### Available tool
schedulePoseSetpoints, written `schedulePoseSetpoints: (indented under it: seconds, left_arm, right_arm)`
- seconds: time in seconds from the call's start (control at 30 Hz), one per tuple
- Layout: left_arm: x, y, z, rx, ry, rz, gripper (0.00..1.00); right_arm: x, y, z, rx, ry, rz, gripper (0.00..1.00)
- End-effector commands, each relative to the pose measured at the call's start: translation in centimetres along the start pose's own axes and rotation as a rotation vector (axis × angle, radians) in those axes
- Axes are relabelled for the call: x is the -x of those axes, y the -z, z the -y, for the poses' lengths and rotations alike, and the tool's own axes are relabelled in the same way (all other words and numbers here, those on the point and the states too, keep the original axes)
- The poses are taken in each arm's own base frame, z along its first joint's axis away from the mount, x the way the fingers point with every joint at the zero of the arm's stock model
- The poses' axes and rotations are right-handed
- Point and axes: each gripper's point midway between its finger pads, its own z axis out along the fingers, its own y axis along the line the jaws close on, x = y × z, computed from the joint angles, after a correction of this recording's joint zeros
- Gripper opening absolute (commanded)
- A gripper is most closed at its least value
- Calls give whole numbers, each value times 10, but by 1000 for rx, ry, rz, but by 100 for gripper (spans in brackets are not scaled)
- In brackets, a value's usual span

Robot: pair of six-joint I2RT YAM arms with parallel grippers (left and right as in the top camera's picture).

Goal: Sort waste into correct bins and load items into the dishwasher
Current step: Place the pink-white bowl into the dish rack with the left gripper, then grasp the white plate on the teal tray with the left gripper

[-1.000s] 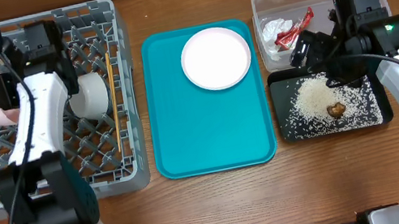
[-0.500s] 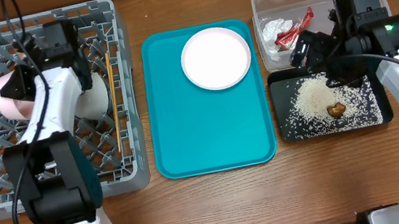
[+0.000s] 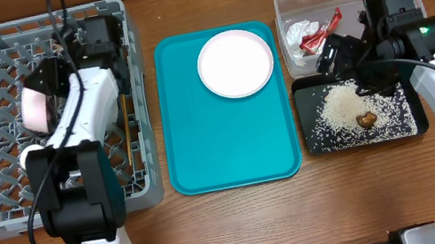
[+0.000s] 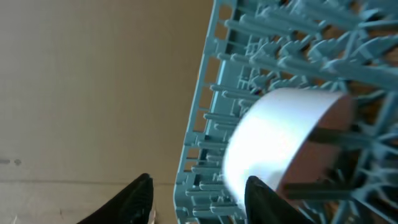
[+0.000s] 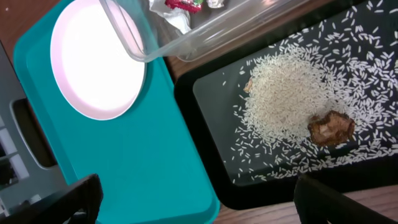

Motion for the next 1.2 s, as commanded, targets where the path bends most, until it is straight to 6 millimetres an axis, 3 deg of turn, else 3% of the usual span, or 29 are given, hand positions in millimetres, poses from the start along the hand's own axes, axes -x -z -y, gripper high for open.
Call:
schedulePoseSetpoints:
  seconds: [0.0,0.13,0.27,0.3,0.33,0.37,0.47,0.57,0.67,0.73,0.87,0.9,0.97,1.17]
  left_arm:
    - [15,31,-20,-134,99,88,56]
    - [21,69,-28,-360,194,170,57]
    - [22,135,-22,-684,239,269,56]
    - [21,157,-18,-783,223,305,60]
    - [22,178,-14,-872,210,338,84]
    - [22,205,-6,-992,191,377,100]
    - [12,285,13,-1352,97,470,100]
    - [5,330,28,-1561,52,482,100]
    - [6,332,56,-1574,137,329,96]
    - [6,328,79,-1562,181,229,88]
    - [-1,320,131,-1555,223,34,75]
    - [-8,315,158,-1542,227,-53,72]
    - [-17,308,183,-1518,220,-130,68]
    - [-28,299,224,-1489,208,-212,64]
  right_arm:
    - [-2,4,-1,3,-1,0,100]
    - [-1,4,-1,3,-1,0,100]
    - [-1,4,-1,3,-1,1,100]
    - [-1,4,-1,3,-1,1,100]
    - [-1,4,-1,3,-1,1,100]
    - [-1,4,-1,3,-1,1,100]
    - [-1,4,-1,3,-1,0,100]
    - [-2,4,-1,3,-1,0,100]
    - [-2,4,-1,3,-1,0,100]
    - [-2,4,-1,3,-1,0,100]
    - [-2,4,-1,3,-1,0,100]
    - [-2,4,-1,3,-1,0,100]
    - [-2,4,-1,3,-1,0,100]
    - [-1,4,-1,3,-1,0,100]
